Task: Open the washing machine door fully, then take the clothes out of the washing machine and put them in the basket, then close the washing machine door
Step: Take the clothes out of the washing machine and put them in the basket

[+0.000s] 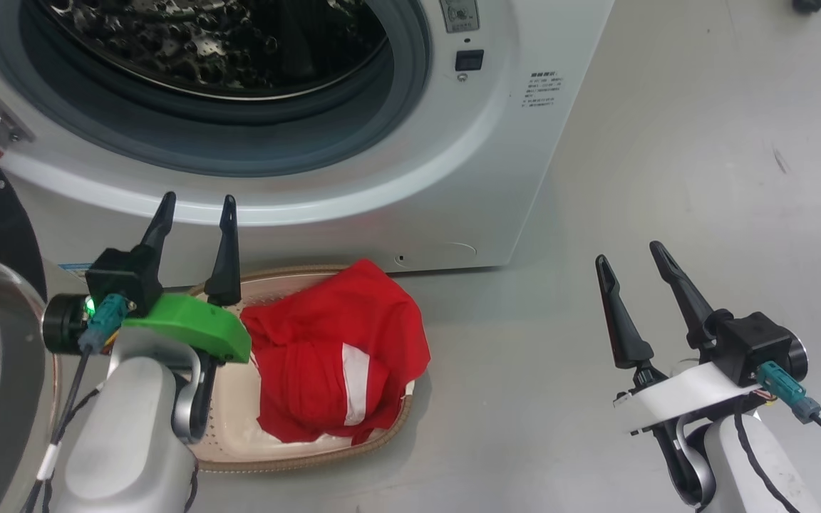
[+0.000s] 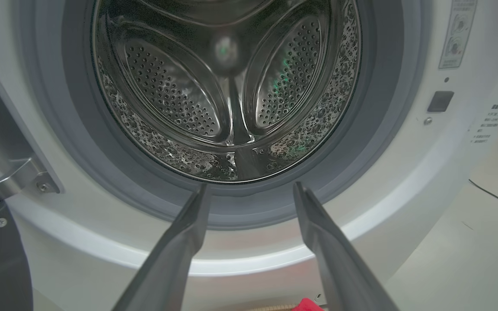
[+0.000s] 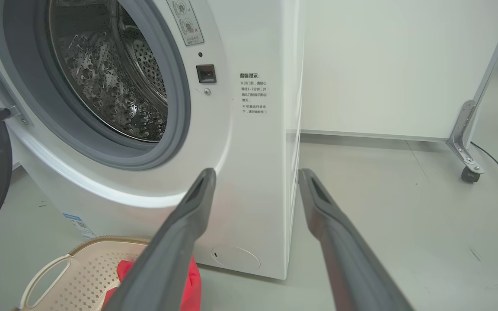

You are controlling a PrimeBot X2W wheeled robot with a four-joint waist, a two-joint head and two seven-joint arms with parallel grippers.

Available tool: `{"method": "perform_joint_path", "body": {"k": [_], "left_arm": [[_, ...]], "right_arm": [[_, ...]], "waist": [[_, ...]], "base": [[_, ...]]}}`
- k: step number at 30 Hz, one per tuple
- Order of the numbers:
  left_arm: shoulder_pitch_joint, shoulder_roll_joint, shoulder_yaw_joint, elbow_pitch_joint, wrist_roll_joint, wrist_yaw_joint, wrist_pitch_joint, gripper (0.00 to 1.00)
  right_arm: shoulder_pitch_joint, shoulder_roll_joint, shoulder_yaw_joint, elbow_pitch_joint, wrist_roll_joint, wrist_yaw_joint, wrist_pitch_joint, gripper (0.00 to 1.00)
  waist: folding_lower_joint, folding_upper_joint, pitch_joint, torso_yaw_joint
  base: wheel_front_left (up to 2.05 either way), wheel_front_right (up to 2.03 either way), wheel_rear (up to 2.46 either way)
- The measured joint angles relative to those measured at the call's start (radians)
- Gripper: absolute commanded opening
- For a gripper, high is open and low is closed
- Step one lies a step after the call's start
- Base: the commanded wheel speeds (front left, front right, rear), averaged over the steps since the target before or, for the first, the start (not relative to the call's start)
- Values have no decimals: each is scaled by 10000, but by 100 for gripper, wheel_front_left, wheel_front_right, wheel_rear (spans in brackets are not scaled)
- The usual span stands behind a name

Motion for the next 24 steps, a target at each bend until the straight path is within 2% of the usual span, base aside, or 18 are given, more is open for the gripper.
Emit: {"method": "perform_joint_path", "body": {"k": [17,24], "left_arm": [[3039,69,67,-1693,282,531,0,100],[3819,67,-15,-2299,451,614,0,100]], "right_arm": [[1149,67,-50,155,-15,-121,0,100],[1535,134,-125,134,-15,-372,0,100]], "waist": [[0,0,-1705,391],[0,0,-2046,395]], "base": [[0,0,0],[0,0,0]]}}
